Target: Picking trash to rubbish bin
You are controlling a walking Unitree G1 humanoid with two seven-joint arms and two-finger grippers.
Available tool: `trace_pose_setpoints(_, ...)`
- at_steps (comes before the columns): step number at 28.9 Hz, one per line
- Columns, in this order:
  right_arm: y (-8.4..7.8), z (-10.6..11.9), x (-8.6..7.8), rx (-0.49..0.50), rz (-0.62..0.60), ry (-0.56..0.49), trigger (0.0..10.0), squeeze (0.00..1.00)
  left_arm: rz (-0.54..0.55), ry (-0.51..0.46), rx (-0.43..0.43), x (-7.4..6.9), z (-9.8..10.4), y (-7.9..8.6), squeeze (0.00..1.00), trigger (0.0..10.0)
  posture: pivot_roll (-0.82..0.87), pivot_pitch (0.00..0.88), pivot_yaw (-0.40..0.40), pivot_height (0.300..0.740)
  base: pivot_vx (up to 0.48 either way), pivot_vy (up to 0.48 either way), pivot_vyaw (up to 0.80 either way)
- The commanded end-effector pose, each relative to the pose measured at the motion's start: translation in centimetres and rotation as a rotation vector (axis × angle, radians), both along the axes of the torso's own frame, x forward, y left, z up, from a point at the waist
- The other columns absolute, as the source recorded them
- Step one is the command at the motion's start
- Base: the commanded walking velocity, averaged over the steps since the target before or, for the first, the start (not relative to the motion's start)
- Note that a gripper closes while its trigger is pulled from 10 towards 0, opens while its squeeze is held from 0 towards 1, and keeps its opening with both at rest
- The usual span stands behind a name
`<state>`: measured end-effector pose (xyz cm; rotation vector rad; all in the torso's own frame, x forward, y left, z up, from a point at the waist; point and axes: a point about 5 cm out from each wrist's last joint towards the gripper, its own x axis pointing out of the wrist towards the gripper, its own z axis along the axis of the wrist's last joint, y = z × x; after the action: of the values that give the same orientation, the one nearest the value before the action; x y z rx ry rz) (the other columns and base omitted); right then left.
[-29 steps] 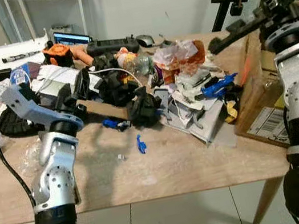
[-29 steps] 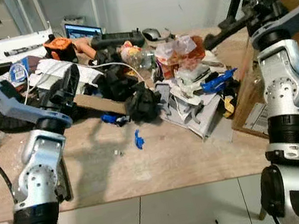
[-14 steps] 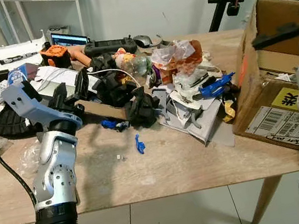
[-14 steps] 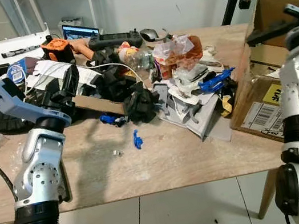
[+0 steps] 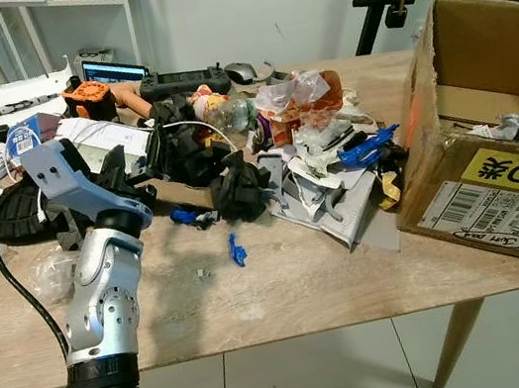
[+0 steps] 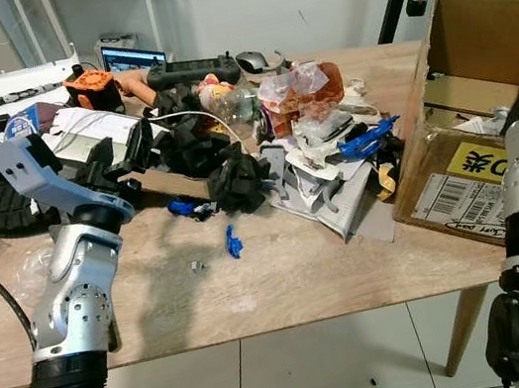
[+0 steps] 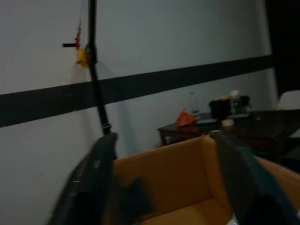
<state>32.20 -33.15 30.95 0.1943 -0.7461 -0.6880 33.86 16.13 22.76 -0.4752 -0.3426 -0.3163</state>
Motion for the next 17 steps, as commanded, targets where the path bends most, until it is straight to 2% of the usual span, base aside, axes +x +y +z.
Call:
trace_pose_setpoints(1,-0.9,0.1,-0.5,0.011,-0.069,-0.014,10.0,0.64,-0.008,-0.009,0.026,-0.2,0.0,-0.5,0.00,10.0,-0.04,0.124,-0.090,0.740,0.000,0.000,0.00)
trace_pose_setpoints(2,-1.1,0.2,-0.7,0.013,-0.087,-0.023,10.0,0.14,-0.008,-0.009,0.030,-0.2,-0.1,-0.5,0.00,10.0,-0.04,0.124,-0.090,0.740,0.000,0.000,0.00)
trace_pose_setpoints(3,-1.1,0.2,-0.7,0.013,-0.087,-0.023,10.0,0.14,-0.008,-0.009,0.030,-0.2,-0.1,-0.5,0.00,10.0,-0.04,0.124,-0.090,0.740,0.000,0.000,0.00)
trace_pose_setpoints(4,-1.2,0.4,-0.8,0.014,-0.097,-0.031,10.0,0.00,-0.008,-0.009,0.032,-0.2,-0.1,-0.5,0.00,10.0,-0.04,0.124,-0.090,0.740,0.000,0.000,0.00)
trace_pose_setpoints(7,-1.6,1.0,-1.1,-0.004,-0.118,-0.048,10.0,0.00,-0.002,-0.007,0.039,-0.2,-0.1,-0.4,0.00,10.0,-0.03,0.125,-0.089,0.740,0.000,0.000,0.00)
trace_pose_setpoints(10,-1.3,1.4,-0.6,-0.019,-0.068,-0.049,10.0,0.00,0.007,-0.003,0.048,-0.1,-0.1,-0.2,0.00,10.0,-0.03,0.127,-0.087,0.740,0.000,0.000,0.00)
trace_pose_setpoints(11,-0.6,1.1,0.3,-0.011,0.028,-0.010,10.0,0.00,0.017,0.009,0.067,0.0,-0.3,-0.2,0.00,10.0,-0.03,0.127,-0.083,0.740,0.000,0.000,0.00)
trace_pose_setpoints(13,2.5,-1.3,3.4,-0.013,0.352,0.191,10.0,0.00,0.136,0.046,0.189,0.6,-0.8,0.5,0.00,10.0,-0.04,0.127,-0.080,0.740,0.000,0.000,0.00)
trace_pose_setpoints(15,2.5,-1.3,3.4,-0.013,0.352,0.191,10.0,0.00,0.136,0.046,0.189,0.6,-0.8,0.5,0.00,10.0,-0.04,0.127,-0.080,0.740,0.000,0.000,0.00)
trace_pose_setpoints(16,4.7,-1.8,3.9,-0.036,0.491,0.184,10.0,0.00,0.207,0.057,0.214,0.9,-0.8,1.0,0.00,10.0,-0.03,0.133,-0.084,0.740,0.000,0.000,0.00)
trace_pose_setpoints(17,4.7,-1.8,3.9,-0.036,0.491,0.184,10.0,0.00,0.207,0.057,0.214,0.9,-0.8,1.0,0.00,10.0,-0.03,0.133,-0.084,0.740,0.000,0.000,0.00)
